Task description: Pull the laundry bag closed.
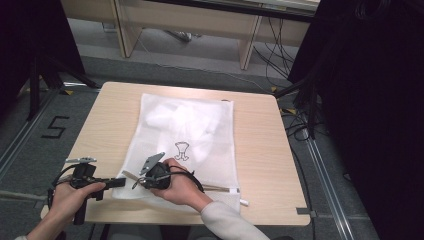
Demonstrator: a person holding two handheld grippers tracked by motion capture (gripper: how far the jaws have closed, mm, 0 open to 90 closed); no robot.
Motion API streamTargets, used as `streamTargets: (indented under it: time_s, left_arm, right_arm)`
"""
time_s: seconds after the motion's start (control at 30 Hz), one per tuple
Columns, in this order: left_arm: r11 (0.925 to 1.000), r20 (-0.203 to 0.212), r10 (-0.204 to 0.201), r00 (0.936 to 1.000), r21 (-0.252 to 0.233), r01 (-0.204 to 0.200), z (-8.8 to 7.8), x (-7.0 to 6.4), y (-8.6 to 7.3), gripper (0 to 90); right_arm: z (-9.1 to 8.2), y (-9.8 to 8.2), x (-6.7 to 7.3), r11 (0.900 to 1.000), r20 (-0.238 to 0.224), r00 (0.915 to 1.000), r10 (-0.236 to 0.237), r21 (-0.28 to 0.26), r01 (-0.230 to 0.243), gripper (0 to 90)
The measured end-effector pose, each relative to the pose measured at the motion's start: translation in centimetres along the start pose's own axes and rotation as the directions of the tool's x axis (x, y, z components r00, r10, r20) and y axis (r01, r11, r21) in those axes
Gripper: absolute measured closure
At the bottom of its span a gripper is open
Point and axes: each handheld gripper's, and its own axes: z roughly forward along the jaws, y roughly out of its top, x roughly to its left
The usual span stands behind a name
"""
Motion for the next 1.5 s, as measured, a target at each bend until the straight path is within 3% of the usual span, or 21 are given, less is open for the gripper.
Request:
streamTargets:
  time_s: [0.1,0.27,0.47,0.53,0.63,0.77,0.8,0.87,1.03,1.07,1.2,1.3,1.33,1.37,1.5]
  left_arm:
    - [1.0,0.015,-0.001,0.9999,0.006,0.001,-0.2,0.2,0.1,86.1]
    - [0.9998,-0.009,0.018,0.9998,0.002,-0.018,-0.2,0.1,0.1,86.0]
    - [0.9999,-0.006,0.013,0.9999,0.011,-0.013,-0.3,0.3,0.1,86.0]
    - [0.9983,-0.023,0.048,0.9986,0.032,-0.048,-0.5,0.6,0.2,86.0]
    - [0.9984,-0.021,0.045,0.9988,0.035,-0.044,-0.5,0.6,0.2,86.0]
    - [0.9987,-0.037,0.046,0.9983,0.024,-0.045,-0.4,0.5,0.1,86.0]
    - [0.9998,-0.036,0.021,0.9991,0.0,-0.021,-0.2,0.3,0.0,86.0]
    - [0.9982,-0.037,0.053,0.9979,0.029,-0.052,-0.4,0.5,0.1,86.0]
    - [0.998,-0.02,0.05,0.9985,0.039,-0.049,-0.4,0.6,0.1,85.9]
    - [0.998,-0.023,0.051,0.9984,0.039,-0.051,-0.4,0.6,0.1,86.0]
    - [0.998,-0.019,0.05,0.9986,0.041,-0.049,-0.4,0.6,0.1,85.9]
    - [0.9983,-0.032,0.047,0.9984,0.035,-0.046,-0.3,0.6,0.0,86.0]
    - [0.9986,-0.033,0.043,0.9985,0.033,-0.042,-0.3,0.5,0.0,85.9]
    - [0.998,-0.018,0.046,0.9988,0.044,-0.045,-0.3,0.6,0.0,85.9]
    - [0.9984,-0.038,0.046,0.9982,0.034,-0.045,-0.2,0.4,0.0,85.9]
  right_arm:
    - [-0.1,-0.2,-0.1,1.0,0.001,1.0,-0.001,-0.002,0.001,82.8]
    - [-0.3,-0.7,-0.2,1.0,-0.002,1.0,0.006,0.008,-0.006,82.8]
    - [-0.4,-0.8,-0.3,1.0,-0.002,1.0,0.005,-0.001,-0.005,82.8]
    - [-0.5,-1.0,-0.4,1.0,0.003,0.9999,0.011,0.01,-0.011,82.8]
    - [-0.6,-1.3,-0.4,1.0,-0.002,0.9996,0.029,0.005,-0.029,82.7]
    - [-0.8,-1.4,-0.5,1.0,0.002,0.9999,0.014,0.007,-0.014,82.7]
    - [-0.9,-1.4,-0.6,1.0,0.001,0.9999,0.014,0.005,-0.014,82.7]
    - [-1.1,-1.3,-0.6,1.0,-0.001,0.9999,0.015,0.011,-0.015,82.8]
    - [-1.2,-1.4,-0.8,1.0,-0.006,0.9998,0.018,0.005,-0.018,82.8]
    - [-1.1,-1.5,-0.7,0.999,-0.011,0.9994,0.034,0.004,-0.034,82.8]
    - [-1.3,-1.7,-0.9,1.0,-0.001,0.9999,0.011,0.021,-0.011,82.8]
    - [-1.4,-1.9,-0.9,0.999,-0.005,0.9993,0.036,0.018,-0.036,82.7]
    - [-1.5,-1.9,-1.0,1.0,-0.006,0.9997,0.025,0.017,-0.025,82.8]
    - [-1.5,-1.9,-1.0,1.0,-0.009,0.9996,0.028,0.013,-0.028,82.8]
    - [-1.7,-2.0,-0.9,0.999,-0.007,0.9998,0.019,0.029,-0.019,82.8]
